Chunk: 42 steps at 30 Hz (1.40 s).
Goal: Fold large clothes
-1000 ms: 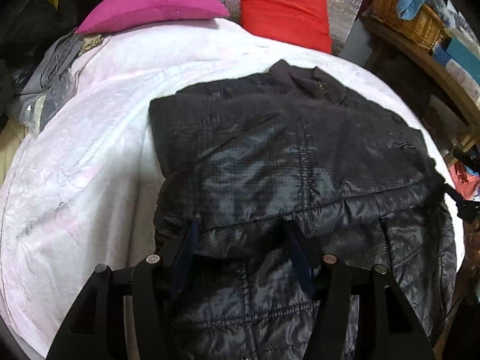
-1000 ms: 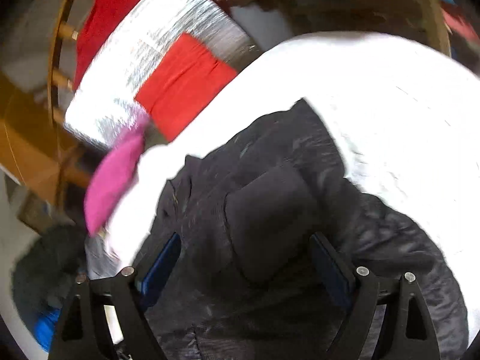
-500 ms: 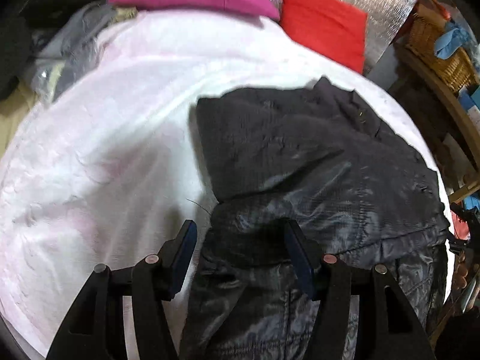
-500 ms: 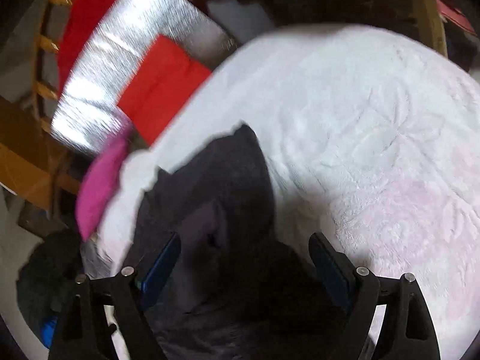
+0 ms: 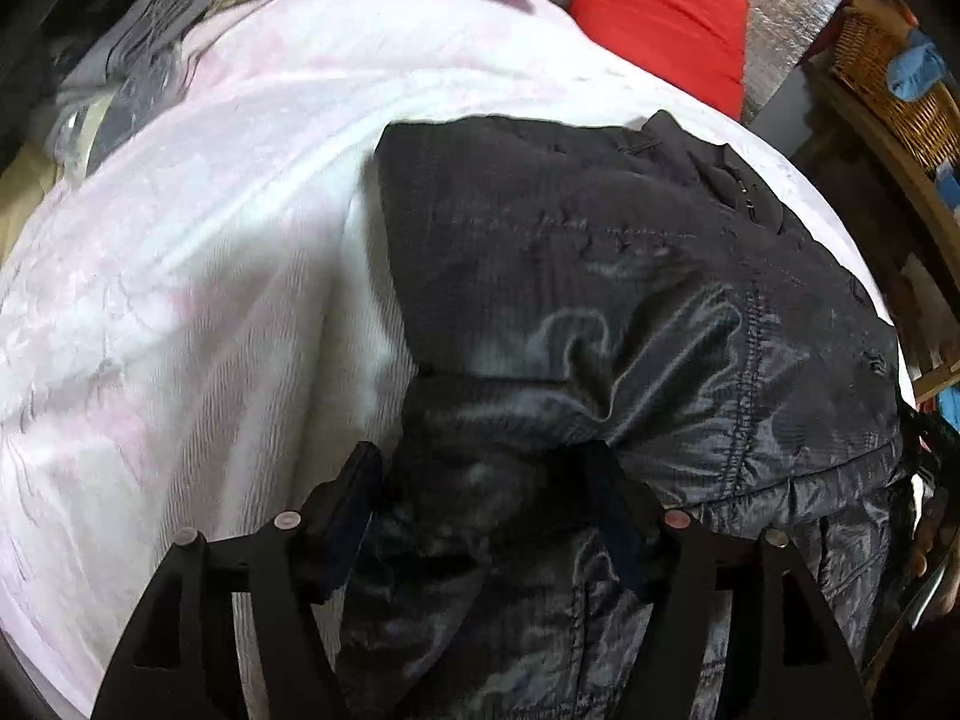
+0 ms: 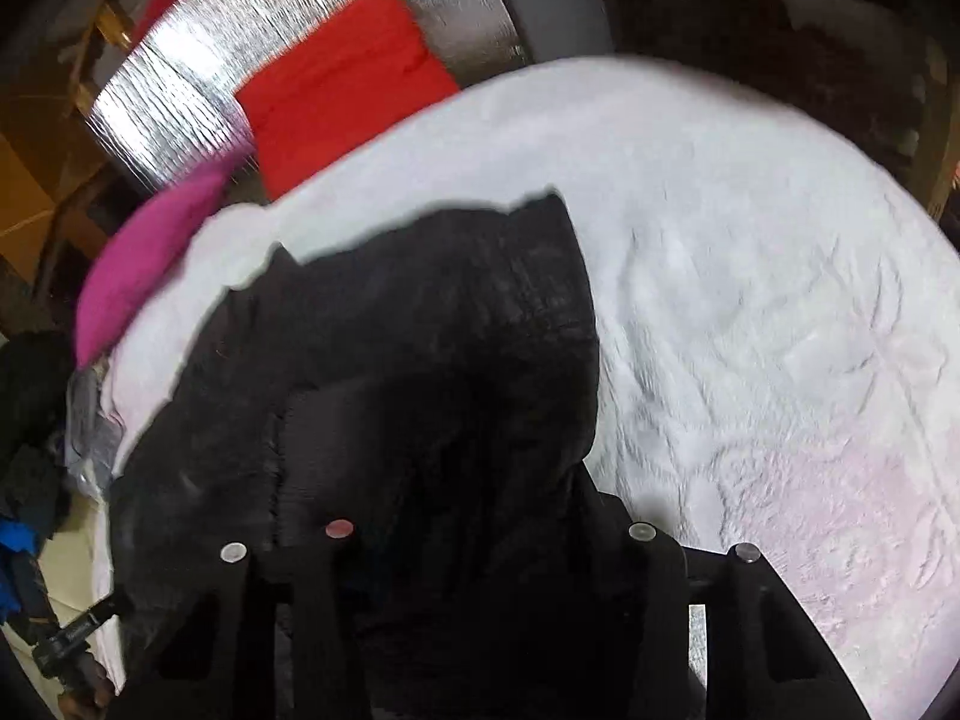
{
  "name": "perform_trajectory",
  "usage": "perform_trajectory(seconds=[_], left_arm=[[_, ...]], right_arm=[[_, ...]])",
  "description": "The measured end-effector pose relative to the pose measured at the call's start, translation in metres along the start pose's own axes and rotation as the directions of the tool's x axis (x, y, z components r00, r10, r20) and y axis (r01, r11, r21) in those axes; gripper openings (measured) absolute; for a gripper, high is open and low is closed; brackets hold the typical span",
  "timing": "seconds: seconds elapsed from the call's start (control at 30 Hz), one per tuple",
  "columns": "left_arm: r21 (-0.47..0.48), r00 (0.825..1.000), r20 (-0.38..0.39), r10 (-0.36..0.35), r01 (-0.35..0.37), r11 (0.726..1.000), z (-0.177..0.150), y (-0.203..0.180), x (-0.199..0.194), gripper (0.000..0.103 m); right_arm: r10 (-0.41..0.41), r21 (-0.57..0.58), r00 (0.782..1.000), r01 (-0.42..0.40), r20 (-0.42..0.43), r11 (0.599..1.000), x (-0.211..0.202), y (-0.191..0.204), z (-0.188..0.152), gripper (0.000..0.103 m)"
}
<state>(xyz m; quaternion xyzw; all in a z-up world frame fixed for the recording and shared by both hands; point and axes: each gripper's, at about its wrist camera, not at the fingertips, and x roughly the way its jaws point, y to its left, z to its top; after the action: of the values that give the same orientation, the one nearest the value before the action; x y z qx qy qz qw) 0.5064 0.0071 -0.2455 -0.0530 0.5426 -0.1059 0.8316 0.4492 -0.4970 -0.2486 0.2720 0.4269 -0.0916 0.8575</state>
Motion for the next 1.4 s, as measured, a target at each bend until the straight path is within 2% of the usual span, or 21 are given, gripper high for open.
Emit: perform_trajectory(seconds=[0.1, 0.2, 0.27, 0.33, 0.47, 0.63, 0.73, 0.83, 1.07, 1.2, 1.23, 1.27, 1.33, 1.4], left_arm=[[-0.005, 1.000, 0.005, -0.007, 0.007, 1.000, -0.003, 0.003, -0.012, 0.070], [0.018, 1.000, 0.024, -0.011, 0.010, 1.000, -0.011, 0.003, -0.031, 0.071], [0.032, 1.000, 0.018, -0.011, 0.011, 0.999, -0.019, 0.003, -0.040, 0.072], [0.039, 0.999, 0.017, -0.036, 0.035, 0.999, -0.032, 0.005, -0.048, 0.072], [0.063, 0.999, 0.024, -0.039, 0.037, 0.997, -0.056, 0.011, -0.062, 0.072], [0.032, 0.998, 0.043, -0.043, 0.042, 0.999, -0.063, 0.019, -0.076, 0.072], [0.006, 0.998, 0.055, -0.043, 0.043, 0.999, -0.047, 0.016, -0.078, 0.073], [0.002, 0.998, 0.065, -0.027, 0.027, 1.000, -0.024, 0.008, -0.071, 0.074], [-0.052, 0.998, 0.018, -0.055, 0.056, 0.997, 0.029, -0.004, -0.019, 0.074], [-0.049, 0.999, 0.004, -0.047, 0.047, 0.998, 0.031, -0.006, 0.002, 0.071], [-0.033, 0.999, 0.009, -0.040, 0.040, 0.999, 0.030, -0.008, 0.004, 0.066], [-0.020, 0.999, 0.018, -0.033, 0.033, 0.999, 0.028, -0.010, 0.004, 0.064], [0.039, 0.999, 0.046, 0.000, -0.002, 0.999, 0.022, -0.015, 0.002, 0.064], [0.044, 0.999, 0.029, 0.016, -0.018, 0.999, 0.020, -0.014, 0.010, 0.068]], right_arm=[[0.066, 0.039, 0.997, -0.065, -0.028, 0.997, -0.018, -0.005, 0.002, 0.053], [0.130, 0.093, 0.991, -0.127, -0.022, 0.988, -0.040, -0.016, 0.000, 0.062], [0.169, 0.112, 0.986, -0.167, -0.009, 0.980, -0.054, -0.027, -0.005, 0.075], [0.187, 0.119, 0.982, -0.185, -0.010, 0.976, -0.069, -0.035, -0.014, 0.075], [0.187, 0.093, 0.982, -0.185, -0.020, 0.978, -0.096, -0.053, -0.034, 0.075], [0.185, 0.091, 0.983, -0.183, -0.003, 0.979, -0.117, -0.071, -0.043, 0.075], [0.202, 0.114, 0.979, -0.203, 0.023, 0.973, -0.115, -0.070, -0.031, 0.075], [0.205, 0.100, 0.978, -0.209, 0.044, 0.973, -0.102, -0.054, -0.015, 0.075], [0.158, 0.119, 0.987, -0.153, -0.026, 0.981, -0.024, -0.028, 0.021, 0.075], [0.153, 0.098, 0.983, -0.143, -0.101, 0.985, 0.014, -0.011, 0.024, 0.073], [0.134, 0.067, 0.987, -0.129, -0.090, 0.989, 0.014, -0.004, 0.022, 0.064], [0.095, 0.013, 0.994, -0.095, -0.059, 0.995, 0.011, 0.005, 0.020, 0.063], [0.070, -0.068, 0.998, -0.070, -0.001, 0.995, 0.001, 0.017, 0.016, 0.062], [0.038, -0.092, 0.999, -0.036, 0.022, 0.995, 0.000, 0.018, 0.012, 0.059]])
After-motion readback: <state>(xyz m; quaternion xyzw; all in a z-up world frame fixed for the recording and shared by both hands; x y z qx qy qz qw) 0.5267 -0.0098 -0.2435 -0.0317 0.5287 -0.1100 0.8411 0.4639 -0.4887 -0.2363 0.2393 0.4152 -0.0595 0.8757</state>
